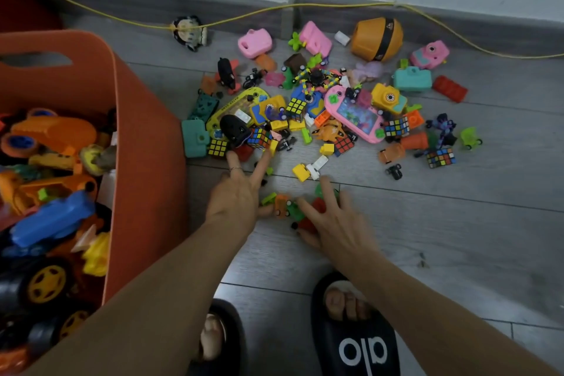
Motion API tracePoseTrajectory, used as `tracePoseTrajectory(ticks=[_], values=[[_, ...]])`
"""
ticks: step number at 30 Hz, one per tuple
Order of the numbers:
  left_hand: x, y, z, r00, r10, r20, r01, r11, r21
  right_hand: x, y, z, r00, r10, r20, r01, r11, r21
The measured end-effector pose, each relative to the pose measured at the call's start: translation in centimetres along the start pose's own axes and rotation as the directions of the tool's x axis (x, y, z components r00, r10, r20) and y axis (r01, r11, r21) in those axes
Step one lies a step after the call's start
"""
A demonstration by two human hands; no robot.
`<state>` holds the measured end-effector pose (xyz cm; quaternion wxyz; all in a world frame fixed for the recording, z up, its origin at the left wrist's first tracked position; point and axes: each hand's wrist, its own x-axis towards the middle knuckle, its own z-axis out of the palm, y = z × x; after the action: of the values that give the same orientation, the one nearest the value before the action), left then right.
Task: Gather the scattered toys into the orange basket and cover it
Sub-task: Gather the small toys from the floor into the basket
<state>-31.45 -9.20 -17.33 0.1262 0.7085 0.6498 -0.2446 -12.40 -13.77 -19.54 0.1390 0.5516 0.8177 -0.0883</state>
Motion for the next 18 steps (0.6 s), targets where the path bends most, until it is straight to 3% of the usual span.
tracePoseTrajectory(ticks=[6, 12, 15, 18], values=[[1.4, -0.4, 0.7, 0.998, 0.053, 0.019, -0.05, 0.992, -0.119, 0.1, 0.8, 0.0, 0.999, 0.007, -0.053, -0.002, 0.995, 0.1], [-0.6, 0.1, -0.2, 0.982, 0.173, -0.072, -0.187, 0.931, -0.312, 0.4, 1.3, 0.5, 0.982, 0.166, -0.096, -0.124, 0.932, 0.34], [-1.1, 0.7, -0.5, 0.984, 0.143, -0.102, -0.174, 0.882, -0.438, 1.1, 1.3, 0.0, 0.953, 0.287, -0.098, -0.204, 0.845, 0.495], [-0.7, 1.2, 0.1, 0.991, 0.129, -0.018, -0.122, 0.871, -0.476, 1.9, 1.4, -0.9, 0.914, 0.389, -0.113, -0.218, 0.707, 0.672]])
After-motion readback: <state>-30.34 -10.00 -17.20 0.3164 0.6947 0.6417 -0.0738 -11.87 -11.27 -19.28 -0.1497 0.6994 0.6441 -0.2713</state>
